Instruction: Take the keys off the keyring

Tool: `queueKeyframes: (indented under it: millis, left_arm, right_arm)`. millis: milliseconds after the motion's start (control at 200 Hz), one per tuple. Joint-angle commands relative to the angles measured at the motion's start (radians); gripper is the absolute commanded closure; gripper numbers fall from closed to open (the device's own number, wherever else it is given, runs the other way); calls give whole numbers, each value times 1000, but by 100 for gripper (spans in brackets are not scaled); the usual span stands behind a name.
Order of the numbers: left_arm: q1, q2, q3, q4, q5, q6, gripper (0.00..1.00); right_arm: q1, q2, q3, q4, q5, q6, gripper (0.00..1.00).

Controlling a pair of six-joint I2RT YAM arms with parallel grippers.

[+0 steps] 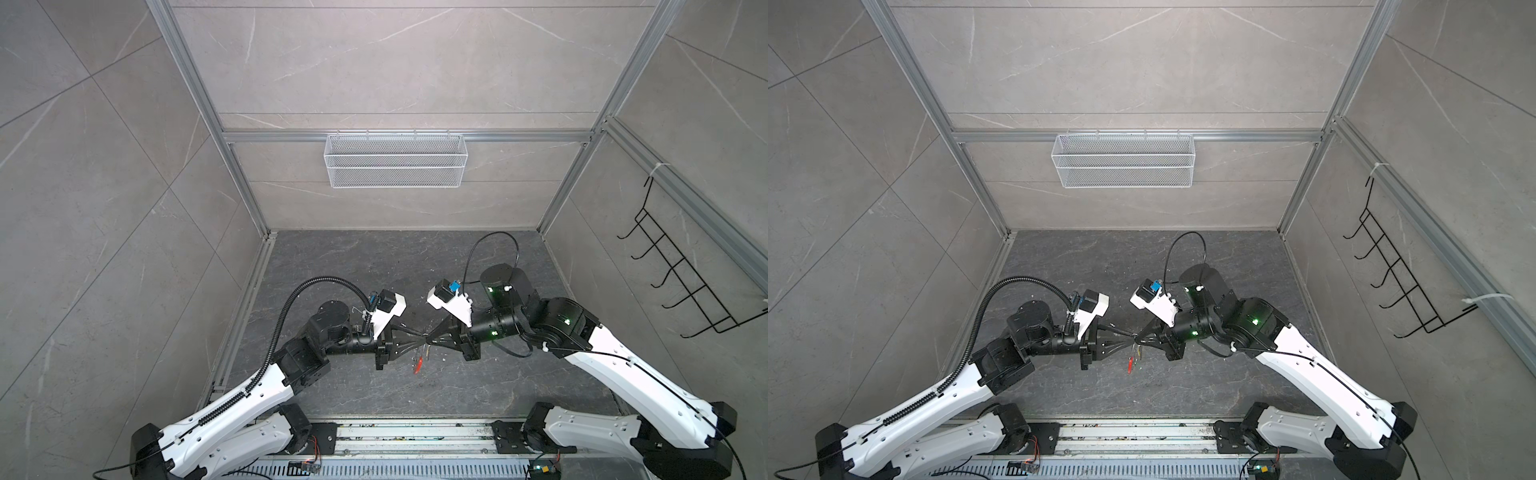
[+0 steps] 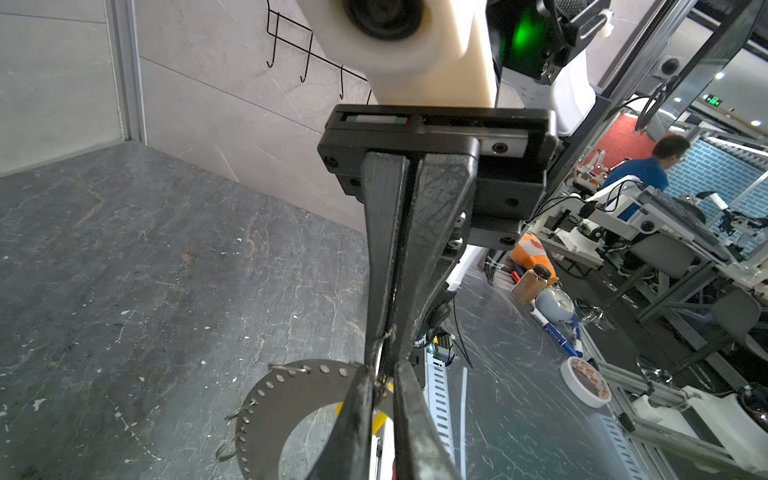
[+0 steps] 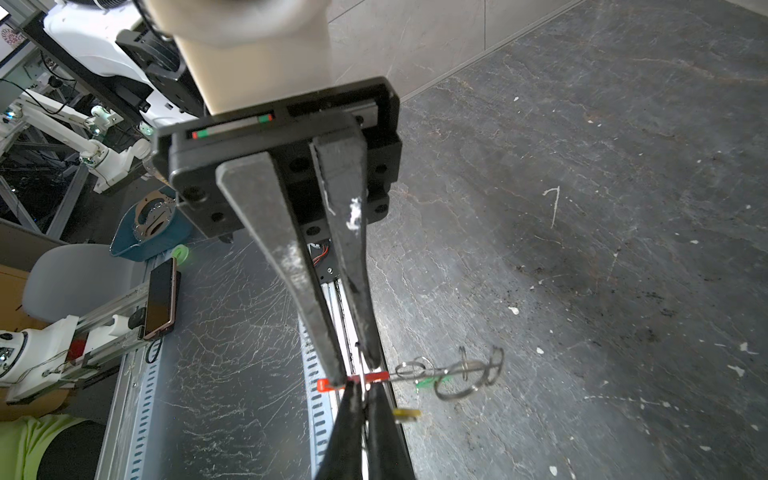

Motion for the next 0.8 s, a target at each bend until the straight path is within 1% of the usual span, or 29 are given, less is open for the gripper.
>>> queueKeyframes:
  millis: [0, 105, 190, 285, 360, 460, 500, 545, 635, 690, 795]
  left_arm:
    - [-2, 4, 40, 47, 36, -8, 89]
    - [-2, 5, 35, 56, 28, -7, 100]
    - [-2, -8, 25, 73, -12, -3, 100]
    - [-2, -18, -9, 143, -47, -15, 100]
    - [-2, -28, -30, 188, -73, -20, 100]
    - [-2, -71, -70, 259, -124, -12, 100]
    - [-3, -91, -83, 281, -143, -5, 100]
    - [-3, -107, -94, 298, -152, 2, 100]
    - [-2, -122, -101, 319, -153, 7, 100]
    - [-3, -128, -106, 334, -153, 5, 100]
    - [-2, -137, -115, 365, -146, 2, 100]
  right_arm:
    - [4, 10, 34, -7, 1, -16, 100]
    - [8, 13, 33, 0, 1, -11, 100]
    - [10, 13, 30, 15, 3, -1, 100]
    - [19, 12, 23, 43, 15, 18, 100]
    - [25, 0, 13, 77, 48, 34, 100]
    - [25, -49, -35, 166, 67, 54, 73]
    - [25, -72, -57, 206, 78, 64, 68]
    - [27, -101, -90, 262, 92, 75, 65]
    - [27, -159, -170, 373, 127, 97, 64]
    - [27, -181, -211, 428, 130, 107, 63]
    - [27, -186, -253, 481, 113, 118, 63]
